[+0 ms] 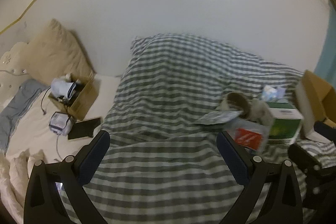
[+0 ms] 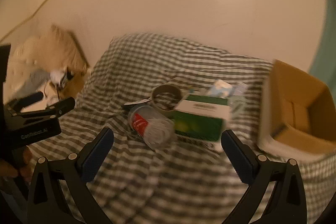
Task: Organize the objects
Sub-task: 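Reach the right gripper to the clear plastic cup and grasp it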
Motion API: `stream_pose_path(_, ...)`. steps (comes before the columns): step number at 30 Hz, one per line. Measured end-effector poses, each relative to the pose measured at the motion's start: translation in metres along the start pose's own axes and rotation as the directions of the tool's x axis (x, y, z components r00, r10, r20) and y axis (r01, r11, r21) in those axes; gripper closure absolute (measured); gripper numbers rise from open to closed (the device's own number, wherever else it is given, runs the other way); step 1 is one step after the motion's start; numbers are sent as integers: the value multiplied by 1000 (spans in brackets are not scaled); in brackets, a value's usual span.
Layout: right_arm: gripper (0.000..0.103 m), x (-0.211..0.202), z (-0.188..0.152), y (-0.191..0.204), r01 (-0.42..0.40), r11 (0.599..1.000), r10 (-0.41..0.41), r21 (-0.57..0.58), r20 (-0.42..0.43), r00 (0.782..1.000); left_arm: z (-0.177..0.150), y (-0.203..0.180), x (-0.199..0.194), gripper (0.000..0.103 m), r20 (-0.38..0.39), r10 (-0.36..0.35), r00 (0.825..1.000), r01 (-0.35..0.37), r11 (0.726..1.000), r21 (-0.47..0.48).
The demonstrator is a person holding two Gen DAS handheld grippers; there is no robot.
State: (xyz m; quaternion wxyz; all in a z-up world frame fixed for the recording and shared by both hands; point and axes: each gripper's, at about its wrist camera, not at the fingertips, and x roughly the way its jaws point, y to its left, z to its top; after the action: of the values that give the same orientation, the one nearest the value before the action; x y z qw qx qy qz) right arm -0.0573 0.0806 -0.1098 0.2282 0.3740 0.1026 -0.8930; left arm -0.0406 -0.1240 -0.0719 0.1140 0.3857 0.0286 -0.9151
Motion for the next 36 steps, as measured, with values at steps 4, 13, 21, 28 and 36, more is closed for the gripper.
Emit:
stream_pose_path(4,5,39,10,21,-44,992,37,-120,-59,998,0,8,21,0,-26,11,1000,-12,1000,-13)
stream_pose_path(13,13,123,3,23,-46,985,3,-168,-244,970,-1,7,56,0,-86,-10,996,12,1000,25)
stream_pose_path(21,23,132,-1,26,-38,981,-10,-189,-251,968,-7,-7,66,0,-112,-15,994,24,997,79)
stream_pose_path(28,32,86,-1,10,-28,994,12,-105,-148,989,-7,-11,61,0,-97,-14,995,24,995,101)
stream_pose_path(36,34,-2,-4,-25,58,998,-58,-36,24,998,-4,-38,55,0,-84,-67,994,80,984,157)
